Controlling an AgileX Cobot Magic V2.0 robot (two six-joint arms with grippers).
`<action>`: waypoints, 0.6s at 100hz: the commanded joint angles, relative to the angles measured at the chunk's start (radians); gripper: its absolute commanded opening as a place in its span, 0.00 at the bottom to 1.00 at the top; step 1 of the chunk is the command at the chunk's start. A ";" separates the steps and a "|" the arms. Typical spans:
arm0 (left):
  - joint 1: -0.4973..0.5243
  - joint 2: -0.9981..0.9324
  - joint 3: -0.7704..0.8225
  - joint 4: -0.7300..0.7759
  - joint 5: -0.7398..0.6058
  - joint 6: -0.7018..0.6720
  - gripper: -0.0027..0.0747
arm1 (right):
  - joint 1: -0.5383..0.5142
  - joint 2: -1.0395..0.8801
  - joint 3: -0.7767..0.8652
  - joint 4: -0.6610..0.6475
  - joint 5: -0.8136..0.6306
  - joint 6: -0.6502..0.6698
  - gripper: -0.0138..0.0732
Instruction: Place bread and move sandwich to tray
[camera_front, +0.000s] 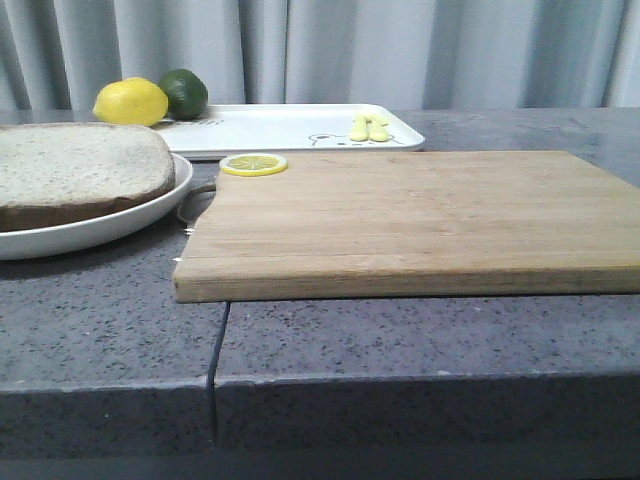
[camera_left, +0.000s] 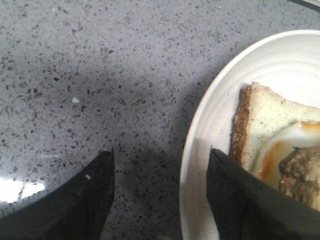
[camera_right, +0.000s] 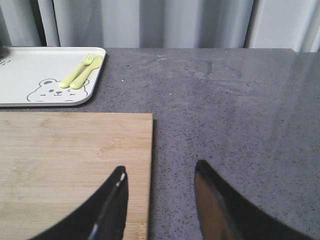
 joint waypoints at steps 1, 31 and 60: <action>0.002 -0.027 -0.032 -0.023 -0.045 -0.011 0.52 | -0.008 0.002 -0.028 -0.010 -0.075 0.001 0.54; 0.002 -0.025 -0.032 -0.023 -0.043 -0.011 0.52 | -0.008 0.002 -0.028 -0.010 -0.075 0.001 0.54; 0.002 -0.025 -0.032 -0.023 -0.021 -0.011 0.52 | -0.008 0.002 -0.028 -0.010 -0.075 0.001 0.54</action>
